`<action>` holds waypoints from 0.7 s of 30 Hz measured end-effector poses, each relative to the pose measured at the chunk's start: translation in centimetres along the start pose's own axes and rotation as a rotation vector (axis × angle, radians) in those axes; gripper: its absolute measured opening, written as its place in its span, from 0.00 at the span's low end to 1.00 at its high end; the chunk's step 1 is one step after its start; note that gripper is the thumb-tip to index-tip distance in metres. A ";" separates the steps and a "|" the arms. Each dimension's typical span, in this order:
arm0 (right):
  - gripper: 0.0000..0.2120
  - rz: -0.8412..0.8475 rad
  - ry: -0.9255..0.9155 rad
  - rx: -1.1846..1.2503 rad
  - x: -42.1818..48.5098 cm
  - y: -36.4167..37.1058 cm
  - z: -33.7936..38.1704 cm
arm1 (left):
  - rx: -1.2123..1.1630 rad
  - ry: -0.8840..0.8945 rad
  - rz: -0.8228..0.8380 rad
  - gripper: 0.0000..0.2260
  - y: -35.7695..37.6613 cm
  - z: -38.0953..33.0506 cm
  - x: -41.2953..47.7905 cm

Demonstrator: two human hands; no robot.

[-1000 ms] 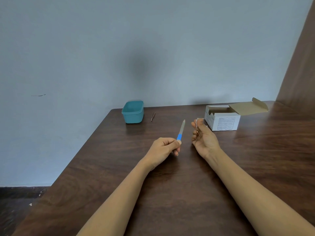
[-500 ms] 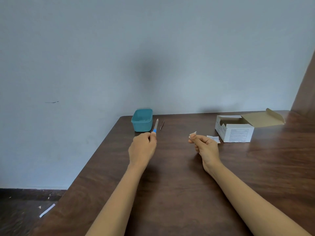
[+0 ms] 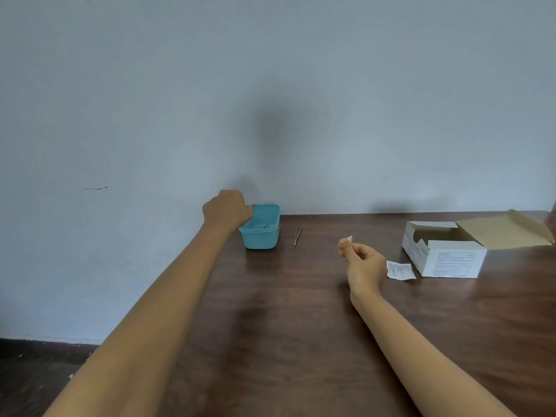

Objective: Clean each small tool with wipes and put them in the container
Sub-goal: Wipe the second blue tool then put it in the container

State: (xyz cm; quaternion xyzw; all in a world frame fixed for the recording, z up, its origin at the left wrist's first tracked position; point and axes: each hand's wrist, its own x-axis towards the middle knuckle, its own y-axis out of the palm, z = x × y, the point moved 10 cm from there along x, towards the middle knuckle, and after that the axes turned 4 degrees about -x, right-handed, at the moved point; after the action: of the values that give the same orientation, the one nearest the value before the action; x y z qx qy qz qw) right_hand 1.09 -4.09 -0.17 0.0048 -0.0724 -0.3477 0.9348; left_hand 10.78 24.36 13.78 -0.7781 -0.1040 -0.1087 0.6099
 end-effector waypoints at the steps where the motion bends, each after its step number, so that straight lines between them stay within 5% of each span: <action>1: 0.11 -0.018 -0.012 -0.012 0.0 -0.1 0.1 | 0.035 0.009 0.011 0.11 0.1 -0.2 0.8; 21: 0.14 0.009 -0.086 -0.168 0.3 0.9 0.3 | 0.498 0.107 0.164 0.04 6.8 -3.3 5.9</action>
State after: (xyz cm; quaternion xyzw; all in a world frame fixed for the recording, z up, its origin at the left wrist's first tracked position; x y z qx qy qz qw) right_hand 1.80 -3.59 0.20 -0.0890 -0.0832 -0.3484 0.9294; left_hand 18.31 19.70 10.04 -0.6031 -0.0319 -0.0709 0.7939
